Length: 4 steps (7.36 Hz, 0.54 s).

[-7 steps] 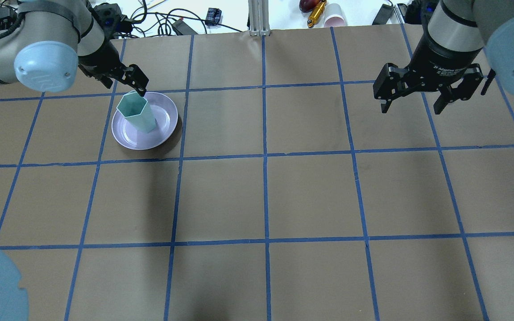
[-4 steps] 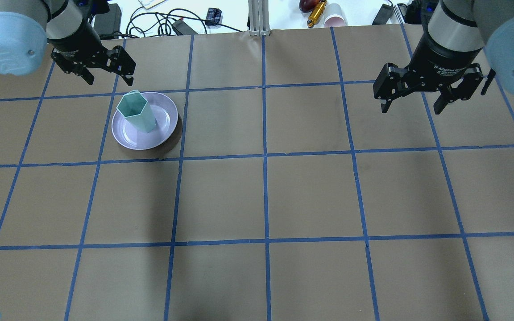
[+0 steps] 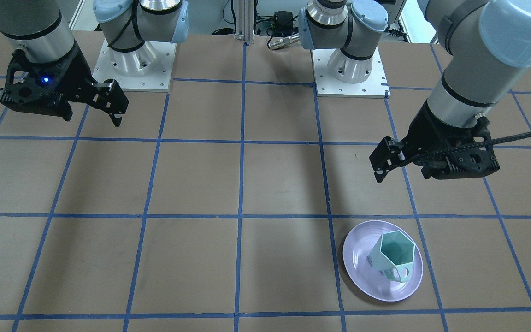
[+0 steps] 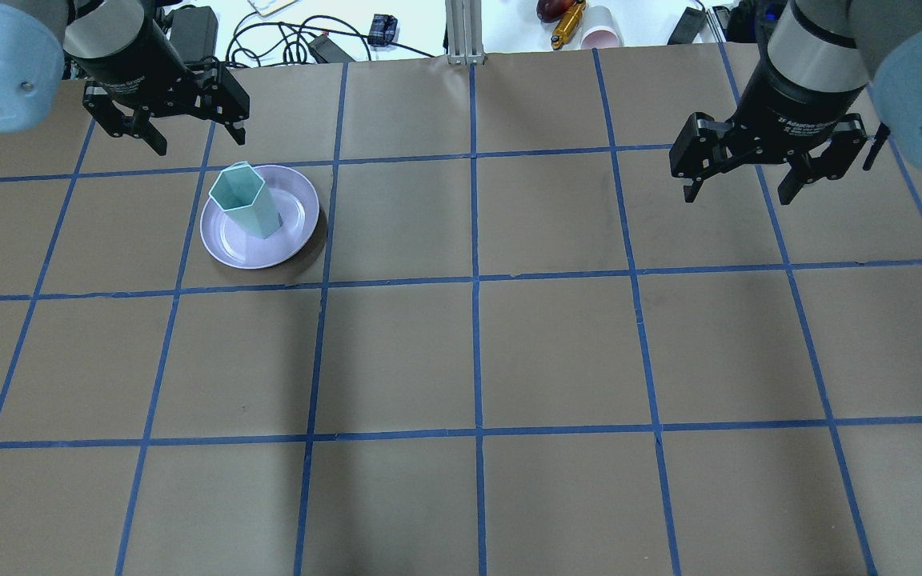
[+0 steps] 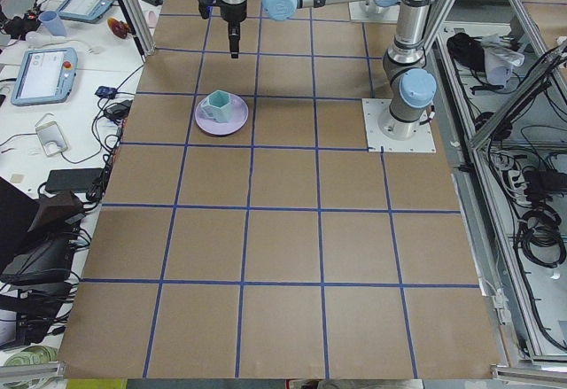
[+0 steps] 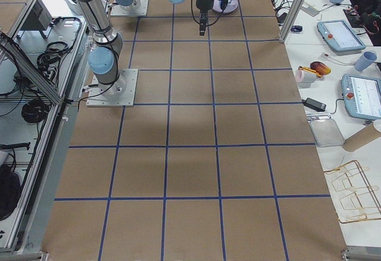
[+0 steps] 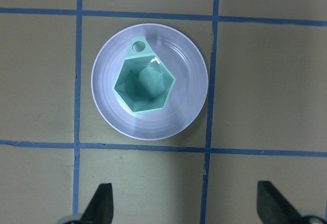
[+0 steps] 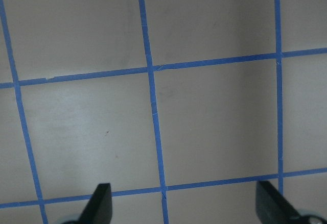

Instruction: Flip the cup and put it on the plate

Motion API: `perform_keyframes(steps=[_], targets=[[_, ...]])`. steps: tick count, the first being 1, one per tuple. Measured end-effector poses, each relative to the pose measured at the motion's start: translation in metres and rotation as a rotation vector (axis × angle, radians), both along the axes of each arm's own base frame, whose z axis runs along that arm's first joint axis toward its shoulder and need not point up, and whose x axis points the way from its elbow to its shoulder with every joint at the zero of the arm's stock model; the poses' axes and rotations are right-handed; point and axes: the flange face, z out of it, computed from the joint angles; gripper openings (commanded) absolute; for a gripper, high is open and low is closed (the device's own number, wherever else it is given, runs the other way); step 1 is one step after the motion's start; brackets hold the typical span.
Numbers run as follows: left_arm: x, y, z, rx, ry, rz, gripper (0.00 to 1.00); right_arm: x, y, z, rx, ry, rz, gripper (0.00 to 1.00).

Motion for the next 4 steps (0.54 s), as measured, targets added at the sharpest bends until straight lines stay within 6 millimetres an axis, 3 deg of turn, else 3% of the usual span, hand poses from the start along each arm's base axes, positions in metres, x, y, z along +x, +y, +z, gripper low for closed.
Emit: perform_keyframes(steps=[4], targets=[[-0.022,0.013,0.005,0.014,0.003,-0.01,1.0,0.0,0.0,-0.001,0.001,0.0,0.0,1.0]])
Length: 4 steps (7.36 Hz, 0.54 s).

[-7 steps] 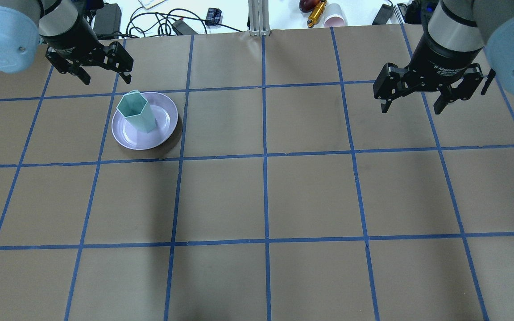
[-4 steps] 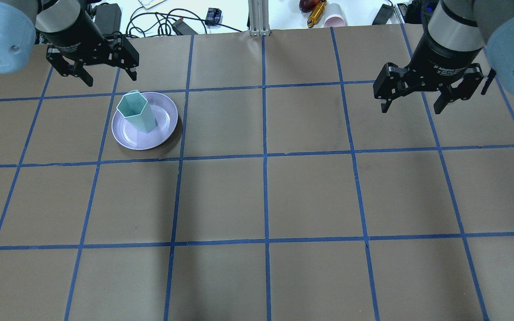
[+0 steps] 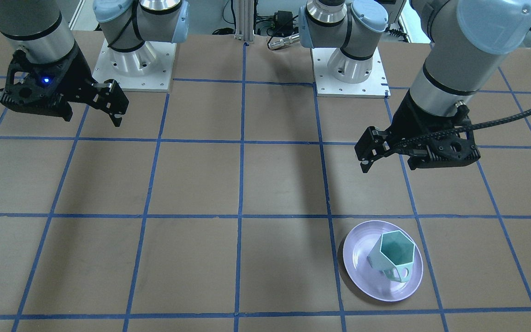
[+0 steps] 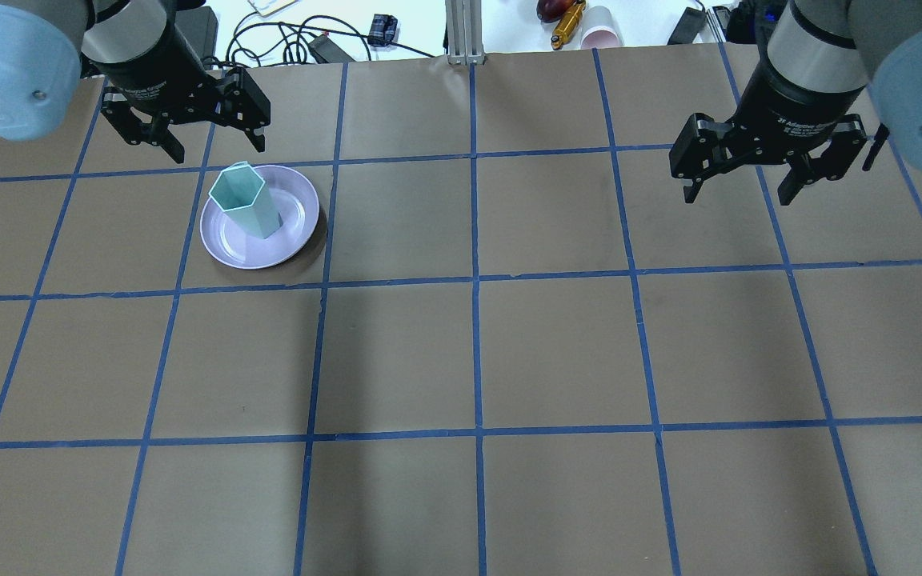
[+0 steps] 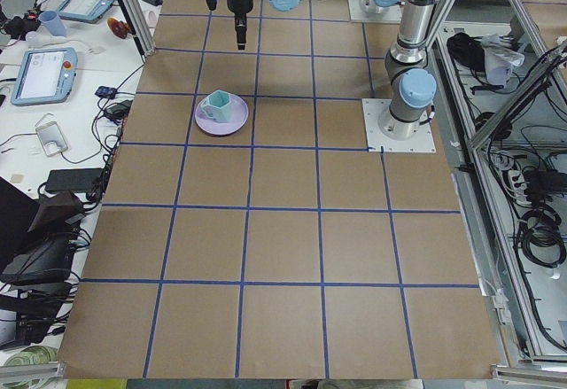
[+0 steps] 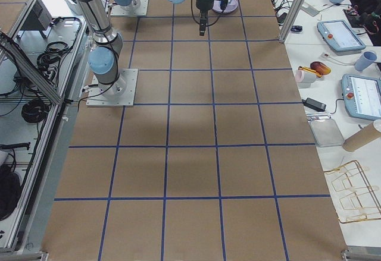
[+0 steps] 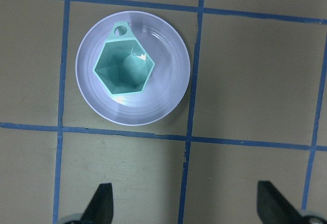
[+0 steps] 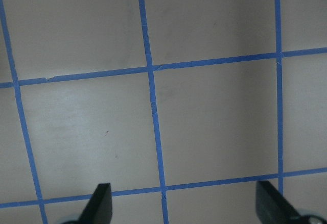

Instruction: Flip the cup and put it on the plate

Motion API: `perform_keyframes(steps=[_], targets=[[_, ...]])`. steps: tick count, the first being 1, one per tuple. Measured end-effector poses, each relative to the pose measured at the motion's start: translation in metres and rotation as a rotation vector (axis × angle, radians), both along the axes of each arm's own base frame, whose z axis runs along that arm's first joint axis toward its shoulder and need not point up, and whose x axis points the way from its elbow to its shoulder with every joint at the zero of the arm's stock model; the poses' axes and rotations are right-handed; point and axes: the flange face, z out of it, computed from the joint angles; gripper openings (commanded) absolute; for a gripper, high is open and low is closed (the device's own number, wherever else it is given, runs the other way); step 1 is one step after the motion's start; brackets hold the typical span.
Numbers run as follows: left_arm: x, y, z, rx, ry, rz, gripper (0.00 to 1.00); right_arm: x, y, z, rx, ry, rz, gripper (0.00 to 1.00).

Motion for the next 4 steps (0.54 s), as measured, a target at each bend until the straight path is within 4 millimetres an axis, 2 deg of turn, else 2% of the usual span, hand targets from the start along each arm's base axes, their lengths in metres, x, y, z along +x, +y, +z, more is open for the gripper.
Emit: perform_keyframes(steps=[4], targets=[[-0.0035,0.0051,0.0015,0.012,0.0,-0.005,1.0,0.0001,0.0002,0.0005,-0.001,-0.001,0.0,1.0]])
